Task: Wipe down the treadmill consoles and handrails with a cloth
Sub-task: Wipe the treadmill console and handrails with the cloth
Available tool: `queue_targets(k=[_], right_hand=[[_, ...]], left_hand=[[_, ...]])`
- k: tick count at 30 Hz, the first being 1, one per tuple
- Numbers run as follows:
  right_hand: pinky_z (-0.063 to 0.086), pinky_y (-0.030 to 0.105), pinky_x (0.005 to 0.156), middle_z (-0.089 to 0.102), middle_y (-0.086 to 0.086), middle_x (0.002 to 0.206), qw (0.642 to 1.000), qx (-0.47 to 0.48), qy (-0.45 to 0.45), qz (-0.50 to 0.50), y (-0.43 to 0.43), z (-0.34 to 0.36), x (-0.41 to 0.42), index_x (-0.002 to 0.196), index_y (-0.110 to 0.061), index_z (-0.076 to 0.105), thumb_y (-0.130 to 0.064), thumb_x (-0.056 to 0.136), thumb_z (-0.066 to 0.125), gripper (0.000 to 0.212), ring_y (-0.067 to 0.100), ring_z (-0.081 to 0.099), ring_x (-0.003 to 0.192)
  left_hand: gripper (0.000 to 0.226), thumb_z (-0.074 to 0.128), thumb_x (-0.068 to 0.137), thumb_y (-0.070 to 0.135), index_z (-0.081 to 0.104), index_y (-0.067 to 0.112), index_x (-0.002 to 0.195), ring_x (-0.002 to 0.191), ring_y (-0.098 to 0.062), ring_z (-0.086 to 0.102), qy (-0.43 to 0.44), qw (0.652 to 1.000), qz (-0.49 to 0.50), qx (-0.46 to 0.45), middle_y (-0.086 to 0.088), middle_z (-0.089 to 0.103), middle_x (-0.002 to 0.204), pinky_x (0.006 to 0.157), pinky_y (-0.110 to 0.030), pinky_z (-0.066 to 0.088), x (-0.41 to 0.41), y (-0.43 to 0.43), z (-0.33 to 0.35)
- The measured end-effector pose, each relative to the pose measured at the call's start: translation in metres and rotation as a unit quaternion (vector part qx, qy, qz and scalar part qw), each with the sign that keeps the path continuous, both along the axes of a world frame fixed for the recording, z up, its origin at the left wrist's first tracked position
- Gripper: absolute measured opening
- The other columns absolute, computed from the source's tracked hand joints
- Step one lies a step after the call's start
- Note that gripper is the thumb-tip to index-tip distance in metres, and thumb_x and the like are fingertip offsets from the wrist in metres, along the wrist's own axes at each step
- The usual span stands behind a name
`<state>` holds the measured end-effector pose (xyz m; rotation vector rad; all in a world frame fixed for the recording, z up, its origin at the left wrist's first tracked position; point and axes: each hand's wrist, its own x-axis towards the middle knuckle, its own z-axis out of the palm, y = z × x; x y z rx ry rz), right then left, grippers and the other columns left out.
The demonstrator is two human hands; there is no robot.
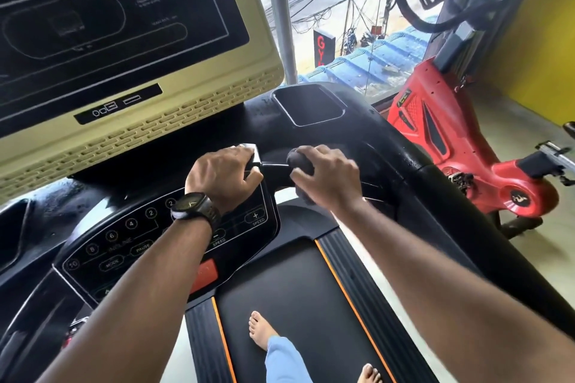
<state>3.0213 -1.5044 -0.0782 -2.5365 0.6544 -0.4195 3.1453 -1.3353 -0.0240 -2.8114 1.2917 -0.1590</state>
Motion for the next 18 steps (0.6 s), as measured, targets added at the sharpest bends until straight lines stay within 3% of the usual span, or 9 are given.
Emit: queue_targets(k=[2,4,7,9,13,16,18], right_hand=[[0.047,0.038,0.085,0.071,-0.008,0.104,0.992,0.114,0.057,0.022,-0.027,0.013,0.012,0.109,-0.046,0.066,-0.063,0.075,0.042,0.045,0.024,0.064,0.101],[0.049,0.038,0.087,0.072,-0.008,0.103,0.988,0.138,0.069,0.013,-0.031,0.012,0.015,0.106,-0.045,0.067,-0.06,0.077,0.042,0.041,0.023,0.064,0.101],[0.045,0.044,0.088,0.069,-0.007,0.11,0.998,-0.032,-0.009,-0.053,0.003,-0.011,-0.008,0.114,-0.037,0.066,-0.055,0.077,0.046,0.046,0.026,0.062,0.105],[0.045,0.045,0.087,0.068,-0.007,0.11,0.998,-0.055,-0.027,-0.03,0.004,-0.012,-0.013,0.116,-0.037,0.066,-0.056,0.075,0.045,0.05,0.027,0.062,0.105],[0.046,0.039,0.086,0.069,-0.006,0.109,0.994,0.097,0.044,-0.016,-0.028,0.006,0.003,0.114,-0.042,0.066,-0.059,0.075,0.039,0.051,0.026,0.063,0.104],[0.045,0.047,0.089,0.064,-0.004,0.119,0.996,-0.066,0.004,-0.058,0.0,-0.02,-0.02,0.124,-0.035,0.063,-0.055,0.079,0.047,0.052,0.027,0.059,0.112],[0.045,0.049,0.088,0.063,-0.004,0.123,0.991,-0.121,-0.032,-0.041,0.005,-0.034,-0.03,0.129,-0.031,0.062,-0.053,0.079,0.054,0.055,0.027,0.058,0.114]], left_hand=[[0.054,0.03,0.087,0.049,0.063,0.019,0.117,0.102,-0.025,0.068,0.012,1.0,0.004,0.007,-0.003,0.071,0.115,0.078,-0.039,0.055,0.0,-0.001,0.001],[0.055,0.028,0.085,0.051,0.063,0.019,0.115,0.101,-0.025,0.068,0.021,1.0,0.008,0.008,-0.002,0.071,0.113,0.078,-0.04,0.055,0.0,-0.001,0.002],[0.056,0.028,0.086,0.05,0.063,0.019,0.116,0.102,-0.024,0.068,0.014,1.0,0.001,0.012,-0.002,0.071,0.114,0.078,-0.039,0.055,0.001,0.0,0.001],[0.056,0.028,0.087,0.049,0.063,0.018,0.116,0.102,-0.024,0.068,0.005,1.0,-0.003,0.009,-0.002,0.071,0.114,0.077,-0.039,0.054,0.001,0.0,0.001],[0.056,0.028,0.087,0.049,0.063,0.018,0.117,0.103,-0.024,0.068,0.006,1.0,-0.007,0.011,-0.003,0.07,0.116,0.078,-0.038,0.053,0.001,0.0,0.001],[0.055,0.03,0.088,0.047,0.064,0.017,0.118,0.102,-0.025,0.068,0.003,1.0,-0.014,0.005,-0.004,0.071,0.117,0.078,-0.039,0.053,0.002,0.0,-0.001],[0.055,0.032,0.089,0.045,0.063,0.016,0.124,0.106,-0.026,0.068,-0.005,1.0,-0.023,-0.004,-0.005,0.07,0.122,0.081,-0.039,0.054,0.003,0.001,-0.003]])
